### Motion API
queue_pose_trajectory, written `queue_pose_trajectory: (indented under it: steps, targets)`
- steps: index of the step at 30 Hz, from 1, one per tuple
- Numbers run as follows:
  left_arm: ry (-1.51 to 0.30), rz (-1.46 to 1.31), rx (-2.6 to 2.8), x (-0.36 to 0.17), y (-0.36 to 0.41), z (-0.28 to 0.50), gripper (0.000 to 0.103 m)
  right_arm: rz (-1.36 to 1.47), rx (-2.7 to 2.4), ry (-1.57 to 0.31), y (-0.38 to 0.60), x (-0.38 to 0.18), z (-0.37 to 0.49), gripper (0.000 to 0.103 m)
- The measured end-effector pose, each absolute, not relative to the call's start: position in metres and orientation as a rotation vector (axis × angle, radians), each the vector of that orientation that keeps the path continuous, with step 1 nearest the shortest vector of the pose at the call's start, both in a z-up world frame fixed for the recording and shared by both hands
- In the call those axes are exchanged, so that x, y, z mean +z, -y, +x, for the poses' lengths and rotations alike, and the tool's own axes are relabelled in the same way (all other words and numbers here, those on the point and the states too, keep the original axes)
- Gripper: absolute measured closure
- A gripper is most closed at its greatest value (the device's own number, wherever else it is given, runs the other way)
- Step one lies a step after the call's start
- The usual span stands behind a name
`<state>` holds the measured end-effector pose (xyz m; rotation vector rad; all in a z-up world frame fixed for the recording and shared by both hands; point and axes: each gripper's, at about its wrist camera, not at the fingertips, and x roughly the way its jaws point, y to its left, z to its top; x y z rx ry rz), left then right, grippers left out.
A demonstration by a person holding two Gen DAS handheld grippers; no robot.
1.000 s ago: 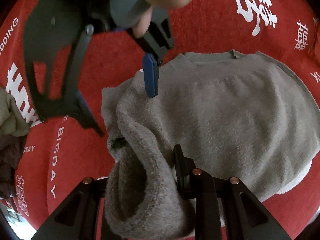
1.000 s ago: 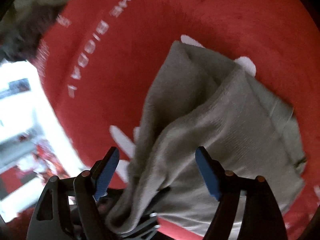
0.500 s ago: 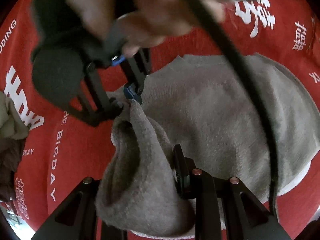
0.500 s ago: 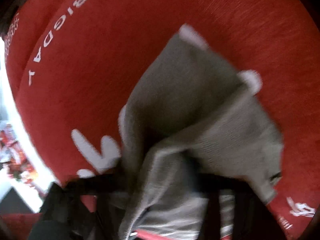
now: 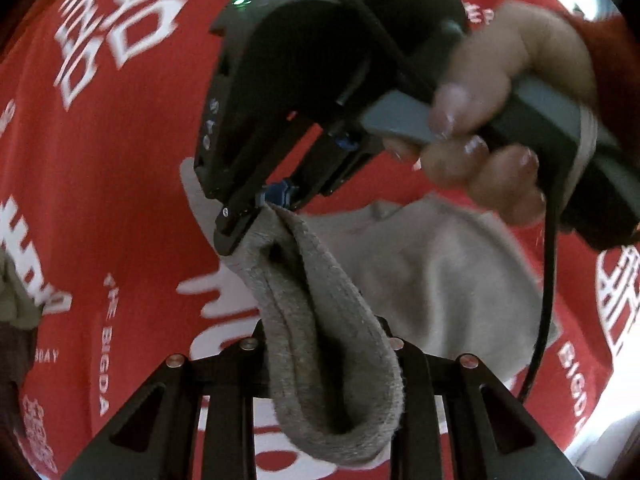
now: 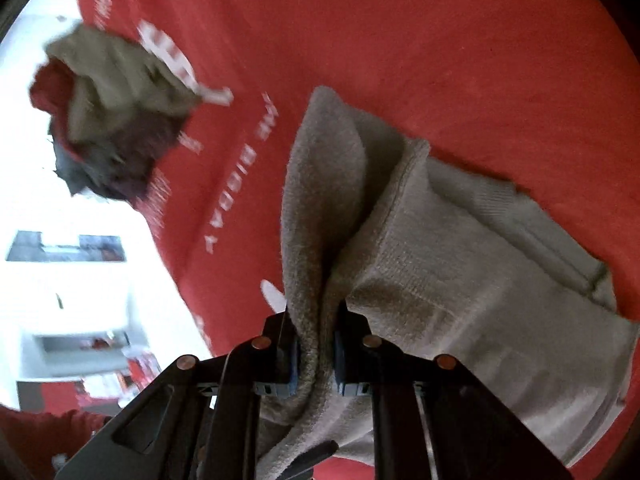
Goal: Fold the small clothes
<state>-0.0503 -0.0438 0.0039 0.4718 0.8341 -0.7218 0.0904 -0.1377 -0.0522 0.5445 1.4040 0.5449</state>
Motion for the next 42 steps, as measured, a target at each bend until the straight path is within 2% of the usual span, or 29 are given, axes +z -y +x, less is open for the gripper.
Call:
queue_pose_trajectory:
  steps: [7,12,20,24,26,27,29,31,32,33,38,42]
  targets:
    - [-0.739,0.559,-0.883,0.032,0.115,-0.095,0.076,0.715,0.473,-1.167,0.236,-0.007,0.016,0.089]
    - [-0.731,0.659,-1.005,0.009,0.175,-0.137,0.076,0.816,0.361,-1.106,0.314,-0.019,-0.037,0.089]
    - [-0.859,0.798,-1.094,-0.077,0.235,-0.191,0.076,0.944,0.107,-1.217,0.387,-0.142,-0.112,0.089]
    - [-0.897,0.825,-1.062,-0.097,0.240,-0.199,0.075,0.983,0.103,-1.204,0.392,-0.171,-0.122,0.087]
    - [-0.919,0.819,-1.048,-0.093,0.240,-0.199,0.053,0.983,0.109,-1.195,0.393,-0.171,-0.120,0.086]
    - [-0.926,0.813,-1.045,-0.091,0.241,-0.197,0.036,0.982,0.112,-1.197,0.395,-0.170,-0.121,0.085]
    - [-0.921,0.785,-1.043,-0.081,0.229,-0.190,0.033,0.976,0.101,-1.221,0.399,-0.165,-0.122,0.075]
    - [-0.934,0.768,-1.054,-0.067,0.218,-0.185,0.030,0.981,0.074,-1.235,0.400,-0.158,-0.126,0.054]
    - [-0.951,0.756,-1.048,-0.058,0.208,-0.181,0.024,1.000,0.064,-1.222,0.403,-0.151,-0.134,0.051]
    - [-0.963,0.737,-1.038,-0.051,0.200,-0.176,0.013,1.014,0.060,-1.213,0.402,-0.148,-0.138,0.051]
    - [-1.106,0.589,-0.899,-0.036,0.149,-0.118,0.012,1.106,0.025,-1.195,0.391,-0.131,-0.192,0.051]
    - [-1.258,0.470,-0.714,-0.062,0.119,-0.078,0.012,1.247,0.038,-1.181,0.371,-0.135,-0.231,0.051]
